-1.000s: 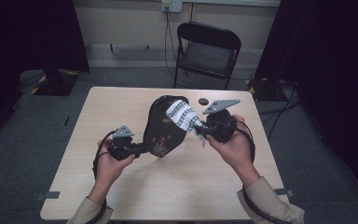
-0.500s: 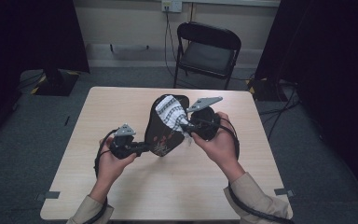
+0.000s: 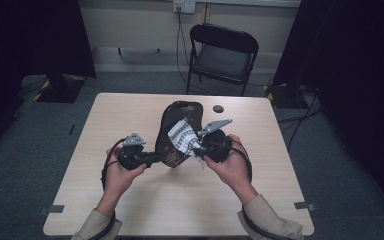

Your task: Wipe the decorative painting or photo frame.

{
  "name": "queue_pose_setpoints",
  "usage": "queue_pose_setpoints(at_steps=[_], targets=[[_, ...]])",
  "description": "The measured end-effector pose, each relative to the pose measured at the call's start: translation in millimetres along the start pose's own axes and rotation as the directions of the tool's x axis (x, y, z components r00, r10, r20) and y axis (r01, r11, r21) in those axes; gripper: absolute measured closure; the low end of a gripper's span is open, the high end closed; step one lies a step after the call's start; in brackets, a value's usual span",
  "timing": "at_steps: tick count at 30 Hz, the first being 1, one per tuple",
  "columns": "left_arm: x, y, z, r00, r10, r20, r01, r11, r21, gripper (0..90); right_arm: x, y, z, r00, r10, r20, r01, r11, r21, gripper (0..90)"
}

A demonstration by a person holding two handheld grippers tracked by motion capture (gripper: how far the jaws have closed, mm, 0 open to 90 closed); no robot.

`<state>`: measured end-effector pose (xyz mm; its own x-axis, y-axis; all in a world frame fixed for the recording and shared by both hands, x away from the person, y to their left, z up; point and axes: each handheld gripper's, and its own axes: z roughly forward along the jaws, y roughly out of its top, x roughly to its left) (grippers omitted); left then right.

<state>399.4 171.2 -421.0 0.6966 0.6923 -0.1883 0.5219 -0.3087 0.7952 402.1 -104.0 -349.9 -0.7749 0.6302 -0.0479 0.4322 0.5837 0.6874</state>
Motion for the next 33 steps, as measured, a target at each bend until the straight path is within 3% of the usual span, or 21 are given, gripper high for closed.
queue_pose_setpoints(at_steps=[22,33], targets=[[-0.5,-0.3,0.0,1.0000,0.003,0.002,-0.003,1.0000,-0.001,78.7,4.1,-47.9,46.0,0.9971,0.062,-0.045,-0.058,0.995,0.086,77.3],[-0.3,-0.3,0.1,1.0000,0.001,0.001,-0.001,1.0000,-0.002,78.7,8.5,-76.5,68.1,0.9951,0.069,-0.071,-0.055,0.983,0.176,77.1]])
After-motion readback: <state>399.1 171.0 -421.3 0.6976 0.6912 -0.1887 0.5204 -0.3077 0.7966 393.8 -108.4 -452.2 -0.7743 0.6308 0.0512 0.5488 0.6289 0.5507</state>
